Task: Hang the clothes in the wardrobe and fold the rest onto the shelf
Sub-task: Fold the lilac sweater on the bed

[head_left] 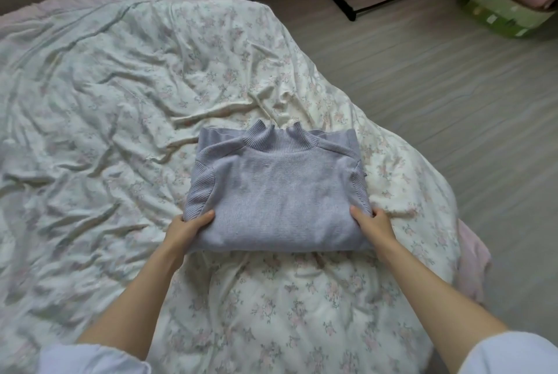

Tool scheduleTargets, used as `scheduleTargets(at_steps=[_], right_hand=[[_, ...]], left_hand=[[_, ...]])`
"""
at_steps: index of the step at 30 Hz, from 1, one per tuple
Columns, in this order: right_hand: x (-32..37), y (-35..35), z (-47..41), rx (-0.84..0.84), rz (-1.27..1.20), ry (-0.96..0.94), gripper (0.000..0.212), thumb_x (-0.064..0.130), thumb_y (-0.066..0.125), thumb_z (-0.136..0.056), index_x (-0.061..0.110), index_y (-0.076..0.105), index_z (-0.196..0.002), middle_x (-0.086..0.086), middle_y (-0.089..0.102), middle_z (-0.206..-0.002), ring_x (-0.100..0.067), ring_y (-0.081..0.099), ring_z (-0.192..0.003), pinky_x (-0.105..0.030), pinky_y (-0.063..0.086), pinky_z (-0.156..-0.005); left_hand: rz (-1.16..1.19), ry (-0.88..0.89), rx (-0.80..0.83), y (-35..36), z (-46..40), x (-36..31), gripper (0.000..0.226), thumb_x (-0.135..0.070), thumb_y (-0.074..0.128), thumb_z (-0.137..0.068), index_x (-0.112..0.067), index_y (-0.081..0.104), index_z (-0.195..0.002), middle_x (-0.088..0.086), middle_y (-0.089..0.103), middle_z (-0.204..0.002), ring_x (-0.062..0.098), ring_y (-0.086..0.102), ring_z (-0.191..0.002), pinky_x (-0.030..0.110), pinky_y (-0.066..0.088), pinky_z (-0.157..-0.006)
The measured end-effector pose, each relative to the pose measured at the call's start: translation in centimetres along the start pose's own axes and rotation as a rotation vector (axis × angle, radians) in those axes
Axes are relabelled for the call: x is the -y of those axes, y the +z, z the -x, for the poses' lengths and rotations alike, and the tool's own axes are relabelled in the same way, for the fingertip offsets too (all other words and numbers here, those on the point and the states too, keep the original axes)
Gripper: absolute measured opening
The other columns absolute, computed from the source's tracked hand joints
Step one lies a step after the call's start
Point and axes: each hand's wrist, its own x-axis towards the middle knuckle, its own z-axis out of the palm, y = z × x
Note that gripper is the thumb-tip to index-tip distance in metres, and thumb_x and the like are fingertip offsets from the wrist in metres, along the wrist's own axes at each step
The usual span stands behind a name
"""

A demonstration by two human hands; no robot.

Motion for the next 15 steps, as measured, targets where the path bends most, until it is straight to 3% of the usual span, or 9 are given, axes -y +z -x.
scheduleTargets(at_steps=[4,8,13,15], right_hand=[[0.1,-0.4,0.5,-0.003,-0.007,0.022,0.049,0.021,0.064,-0.084,-0.007,0.052,-0.122,-0.018,0.06,-0.119,-0.031,0.058,-0.105,-0.031,0.046,-0.082],[0.8,-0.7,2.8,-0.04,0.039,-0.111,0.036,0.017,0.058,-0.082,0.006,0.056,-0.116,-0.012,0.062,-0.109,-0.031,0.059,-0.1,-0.043,0.05,-0.088],[-0.6,-2.7,7.8,-0.098,0.132,-0.192,0.006,0.02,0.055,-0.081,0.015,0.059,-0.083,-0.005,0.061,-0.081,-0.024,0.055,-0.073,-0.033,0.043,-0.063],[-0.7,-3.0,10.1,-0.11,0.169,-0.237,0.009,0.021,0.055,-0.081,0.017,0.055,-0.073,-0.005,0.059,-0.075,-0.025,0.052,-0.07,-0.033,0.04,-0.06]], left_hand=[[0.064,-0.018,0.057,-0.3,0.7,0.4,0.04,-0.019,0.074,-0.079,-0.002,0.061,-0.113,0.011,0.069,-0.102,0.025,0.066,-0.088,0.032,0.052,-0.07],[0.079,0.013,0.086,-0.8,2.4,0.6,0.039,-0.019,0.073,-0.079,-0.011,0.06,-0.114,0.006,0.069,-0.105,0.025,0.065,-0.096,0.037,0.052,-0.084],[0.01,0.057,0.199,-2.2,7.5,4.4,0.049,-0.021,0.077,-0.071,-0.024,0.056,-0.114,-0.001,0.067,-0.106,0.021,0.065,-0.096,0.041,0.053,-0.085],[-0.025,0.079,0.261,-2.6,9.9,6.0,0.051,-0.025,0.075,-0.066,-0.029,0.056,-0.113,-0.004,0.068,-0.107,0.019,0.066,-0.096,0.04,0.054,-0.084]])
